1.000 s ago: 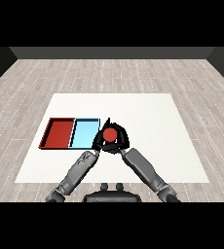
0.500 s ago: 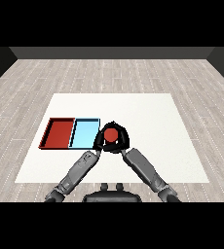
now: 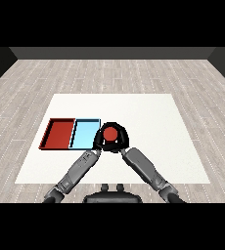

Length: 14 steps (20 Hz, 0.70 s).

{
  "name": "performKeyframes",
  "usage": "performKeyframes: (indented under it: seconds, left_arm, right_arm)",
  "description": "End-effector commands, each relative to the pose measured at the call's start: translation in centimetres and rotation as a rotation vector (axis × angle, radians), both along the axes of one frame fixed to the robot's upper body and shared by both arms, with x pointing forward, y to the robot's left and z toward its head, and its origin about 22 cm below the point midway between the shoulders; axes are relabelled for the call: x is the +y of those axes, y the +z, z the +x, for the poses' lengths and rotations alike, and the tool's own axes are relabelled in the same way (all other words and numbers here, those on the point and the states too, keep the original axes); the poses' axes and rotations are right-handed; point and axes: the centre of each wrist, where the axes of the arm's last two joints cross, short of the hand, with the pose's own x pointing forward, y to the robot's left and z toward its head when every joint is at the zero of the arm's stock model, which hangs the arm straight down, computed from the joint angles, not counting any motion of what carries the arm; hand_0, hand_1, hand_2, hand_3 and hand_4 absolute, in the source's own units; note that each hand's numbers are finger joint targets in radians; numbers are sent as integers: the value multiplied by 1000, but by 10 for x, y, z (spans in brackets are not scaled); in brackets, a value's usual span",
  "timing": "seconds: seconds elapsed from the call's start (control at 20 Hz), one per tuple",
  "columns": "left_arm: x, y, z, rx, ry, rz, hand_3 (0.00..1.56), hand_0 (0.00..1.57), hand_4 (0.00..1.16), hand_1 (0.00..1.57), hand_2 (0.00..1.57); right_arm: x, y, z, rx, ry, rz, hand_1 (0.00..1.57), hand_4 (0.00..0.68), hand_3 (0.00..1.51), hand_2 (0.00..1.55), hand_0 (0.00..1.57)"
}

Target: Pick the red can and put it in the red box

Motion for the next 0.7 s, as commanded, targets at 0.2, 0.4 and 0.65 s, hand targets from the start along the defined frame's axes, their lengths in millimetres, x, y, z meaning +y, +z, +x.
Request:
performKeyframes:
  seconds: [0.2, 0.4, 0.65]
  left_arm:
    - [-17, -11, -11, 12, -13, -16, 1425, 1571, 873, 1571, 1526]
    - [-20, -8, -10, -28, -10, -58, 1449, 1571, 964, 1571, 1540]
    - [-18, 0, -5, -14, -14, -66, 1491, 1571, 1140, 1571, 1569]
  right_arm:
    - [-1, 11, -4, -28, 12, 40, 1517, 547, 1398, 1461, 1517]
    - [6, 6, -4, 7, 59, 72, 1470, 532, 1396, 1449, 1470]
    - [0, 9, -7, -30, 82, 49, 0, 0, 0, 0, 0]
